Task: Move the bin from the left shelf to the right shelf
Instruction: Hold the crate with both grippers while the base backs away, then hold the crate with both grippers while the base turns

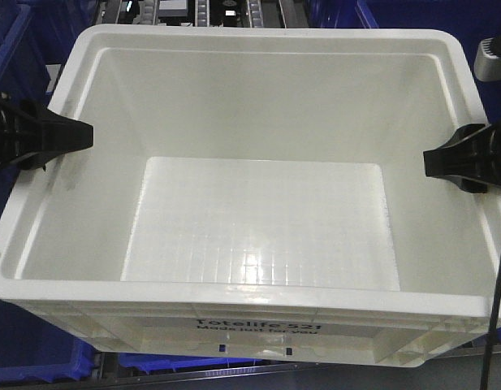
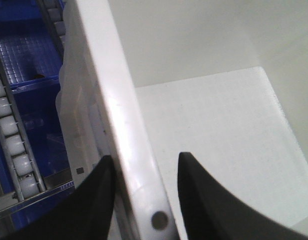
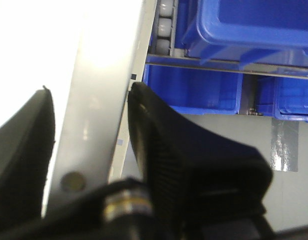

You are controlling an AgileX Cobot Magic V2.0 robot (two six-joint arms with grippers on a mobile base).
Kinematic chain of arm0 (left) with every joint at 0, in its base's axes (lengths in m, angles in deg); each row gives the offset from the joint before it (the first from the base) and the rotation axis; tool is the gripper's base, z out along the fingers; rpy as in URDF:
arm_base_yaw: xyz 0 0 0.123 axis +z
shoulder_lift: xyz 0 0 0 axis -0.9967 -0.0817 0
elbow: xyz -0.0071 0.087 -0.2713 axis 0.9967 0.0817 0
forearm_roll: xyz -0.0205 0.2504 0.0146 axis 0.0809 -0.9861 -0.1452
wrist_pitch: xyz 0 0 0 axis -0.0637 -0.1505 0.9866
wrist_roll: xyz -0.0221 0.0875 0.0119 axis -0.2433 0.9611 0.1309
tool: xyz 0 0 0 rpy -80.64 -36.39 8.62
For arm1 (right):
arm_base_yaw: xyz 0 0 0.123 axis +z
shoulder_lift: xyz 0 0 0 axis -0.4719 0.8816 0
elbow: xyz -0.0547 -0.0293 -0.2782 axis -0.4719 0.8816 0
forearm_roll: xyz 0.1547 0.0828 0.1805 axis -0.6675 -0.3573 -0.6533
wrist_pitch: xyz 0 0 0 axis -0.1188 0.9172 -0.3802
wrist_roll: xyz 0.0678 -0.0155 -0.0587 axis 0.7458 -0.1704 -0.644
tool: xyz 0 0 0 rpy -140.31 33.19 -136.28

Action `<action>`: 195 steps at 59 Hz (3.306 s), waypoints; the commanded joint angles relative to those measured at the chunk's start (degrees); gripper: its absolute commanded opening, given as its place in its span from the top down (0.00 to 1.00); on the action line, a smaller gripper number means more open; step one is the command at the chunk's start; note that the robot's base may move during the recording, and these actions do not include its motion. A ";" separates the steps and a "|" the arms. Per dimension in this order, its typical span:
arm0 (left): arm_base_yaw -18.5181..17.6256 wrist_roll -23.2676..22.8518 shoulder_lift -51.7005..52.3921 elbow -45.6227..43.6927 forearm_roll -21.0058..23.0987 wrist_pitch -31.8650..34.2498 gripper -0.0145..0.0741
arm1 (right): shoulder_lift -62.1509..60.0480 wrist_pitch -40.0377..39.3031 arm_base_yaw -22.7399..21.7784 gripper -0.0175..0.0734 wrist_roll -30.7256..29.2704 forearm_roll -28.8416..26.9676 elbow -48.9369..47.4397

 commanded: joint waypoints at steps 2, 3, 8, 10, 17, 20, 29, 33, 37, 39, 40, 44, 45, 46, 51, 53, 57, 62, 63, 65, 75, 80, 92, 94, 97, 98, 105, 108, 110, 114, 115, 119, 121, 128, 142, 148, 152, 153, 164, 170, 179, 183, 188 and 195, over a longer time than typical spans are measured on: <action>-1.04 2.90 2.26 -2.28 7.16 0.66 0.84 | -1.24 -7.55 -0.03 0.81 0.20 -1.49 -2.62; -1.04 2.90 2.26 -2.28 7.16 0.66 0.84 | -1.24 -7.49 -0.03 0.81 0.20 -1.49 -2.62; -1.04 2.90 2.26 -2.28 7.16 0.66 0.84 | -1.24 -7.49 -0.03 0.81 0.20 -1.49 -2.62; -1.04 2.90 2.26 -2.28 7.16 0.66 0.84 | -1.24 -7.49 -0.03 0.81 0.20 -1.49 -2.62; -1.04 2.90 2.26 -2.28 7.16 0.66 0.84 | -1.24 -7.49 -0.03 0.81 0.20 -1.49 -2.62; -1.04 2.90 2.26 -2.28 7.16 0.66 0.84 | -1.24 -7.49 -0.03 0.81 0.20 -1.49 -2.62; -1.04 2.90 2.26 -2.28 7.16 0.66 0.84 | -1.24 -7.49 -0.03 0.81 0.20 -1.49 -2.62; -1.04 2.90 2.26 -2.28 7.16 0.66 0.84 | -1.24 -7.49 -0.03 0.81 0.20 -1.49 -2.62; -1.04 2.90 2.26 -2.28 7.16 0.66 0.84 | -1.24 -7.49 -0.03 0.81 0.20 -1.49 -2.62; -1.04 2.90 2.26 -2.28 7.16 0.66 0.84 | -1.24 -7.49 -0.03 0.81 0.20 -1.49 -2.62; -1.04 2.90 2.26 -2.28 7.16 0.66 0.84 | -1.24 -7.49 -0.03 0.81 0.20 -1.49 -2.62; -1.04 2.90 2.26 -2.28 7.16 0.66 0.84 | -1.24 -7.49 -0.03 0.81 0.20 -1.49 -2.62; -1.04 2.90 2.26 -2.28 7.16 0.66 0.84 | -1.24 -7.49 -0.03 0.81 0.20 -1.49 -2.62; -1.04 2.90 2.26 -2.28 7.16 0.66 0.84 | -1.24 -7.49 -0.03 0.81 0.20 -1.49 -2.62; -1.04 2.90 2.26 -2.28 7.16 0.66 0.84 | -1.24 -7.49 -0.03 0.81 0.20 -1.49 -2.62; -1.04 2.90 2.26 -2.28 7.16 0.66 0.84 | -1.24 -7.49 -0.03 0.81 0.20 -1.49 -2.62; -1.04 2.90 2.26 -2.28 7.16 0.66 0.84 | -1.24 -7.49 -0.03 0.81 0.20 -1.49 -2.62; -1.04 2.90 2.20 -2.28 7.16 0.66 0.84 | -1.24 -7.49 -0.03 0.81 0.20 -1.49 -2.62; -1.04 2.90 2.20 -2.28 7.16 0.66 0.84 | -1.24 -7.49 -0.03 0.81 0.20 -1.49 -2.62; -1.04 2.90 2.20 -2.28 7.16 0.66 0.84 | -1.24 -7.49 -0.03 0.81 0.20 -1.49 -2.62; -1.04 2.90 2.26 -2.28 7.16 0.66 0.84 | -1.24 -7.44 -0.03 0.81 0.20 -1.49 -2.62; -1.04 2.90 2.26 -2.28 7.16 0.66 0.84 | -1.24 -7.44 -0.03 0.81 0.20 -1.49 -2.62; -1.04 2.90 2.26 -2.28 7.16 0.66 0.84 | -1.24 -7.44 -0.03 0.81 0.20 -1.49 -2.62; -1.04 2.90 2.26 -2.28 7.16 0.66 0.84 | -1.24 -7.44 -0.03 0.81 0.20 -1.49 -2.62; -1.04 2.90 2.26 -2.28 7.16 0.66 0.84 | -1.24 -7.44 -0.03 0.81 0.20 -1.49 -2.62; -1.04 2.90 2.26 -2.28 7.16 0.66 0.84 | -1.24 -7.44 -0.03 0.81 0.20 -1.49 -2.62; -1.04 2.90 2.26 -2.28 7.16 0.66 0.84 | -1.24 -7.44 -0.03 0.81 0.20 -1.49 -2.62; -1.04 2.90 2.26 -2.28 7.16 0.66 0.84 | -1.24 -7.44 -0.03 0.81 0.20 -1.49 -2.62; -1.04 2.90 2.26 -2.28 7.16 0.66 0.84 | -1.24 -7.44 -0.03 0.81 0.20 -1.49 -2.62; -1.04 2.90 2.26 -2.28 7.16 0.66 0.84 | -1.24 -7.44 -0.03 0.81 0.20 -1.49 -2.62; -1.04 2.90 2.26 -2.28 7.16 0.66 0.84 | -1.24 -7.44 -0.03 0.81 0.20 -1.49 -2.62; -1.04 2.90 2.26 -2.28 7.16 0.66 0.84 | -1.24 -7.44 -0.03 0.81 0.20 -1.49 -2.62; -1.04 2.90 2.26 -2.28 7.16 0.66 0.84 | -1.24 -7.44 -0.03 0.81 0.20 -1.49 -2.62; -1.04 2.90 2.26 -2.28 7.16 0.66 0.84 | -1.24 -7.44 -0.03 0.81 0.20 -1.49 -2.62; -1.04 2.90 2.26 -2.28 7.16 0.66 0.84 | -1.24 -7.44 -0.03 0.81 0.20 -1.49 -2.62; -1.04 2.90 2.26 -2.28 7.16 0.66 0.84 | -1.24 -7.44 -0.03 0.81 0.20 -1.49 -2.62; -1.04 2.90 2.26 -2.28 7.16 0.66 0.84 | -1.24 -7.44 -0.03 0.81 0.20 -1.49 -2.62; -1.04 2.90 2.26 -2.28 7.16 0.66 0.84 | -1.24 -7.44 -0.03 0.81 0.20 -1.49 -2.62; -1.04 2.90 2.26 -2.28 7.16 0.66 0.84 | -1.24 -7.44 -0.03 0.81 0.20 -1.49 -2.62; -1.04 2.90 2.26 -2.28 7.16 0.66 0.84 | -1.24 -7.41 -0.03 0.81 0.20 -1.49 -2.62; -1.04 2.90 2.26 -2.28 7.16 0.66 0.84 | -1.24 -6.73 -0.03 0.81 0.20 -1.49 -2.62; -1.04 2.90 2.26 -2.28 7.16 0.66 0.84 | -1.24 -6.66 -0.03 0.81 0.20 -1.49 -2.62; -1.04 2.90 2.26 -2.28 7.16 0.66 0.84 | -1.24 -6.66 -0.03 0.81 0.20 -1.49 -2.62; -1.04 2.90 2.26 -2.28 7.16 0.66 0.84 | -1.24 -6.61 -0.03 0.81 0.20 -1.49 -2.62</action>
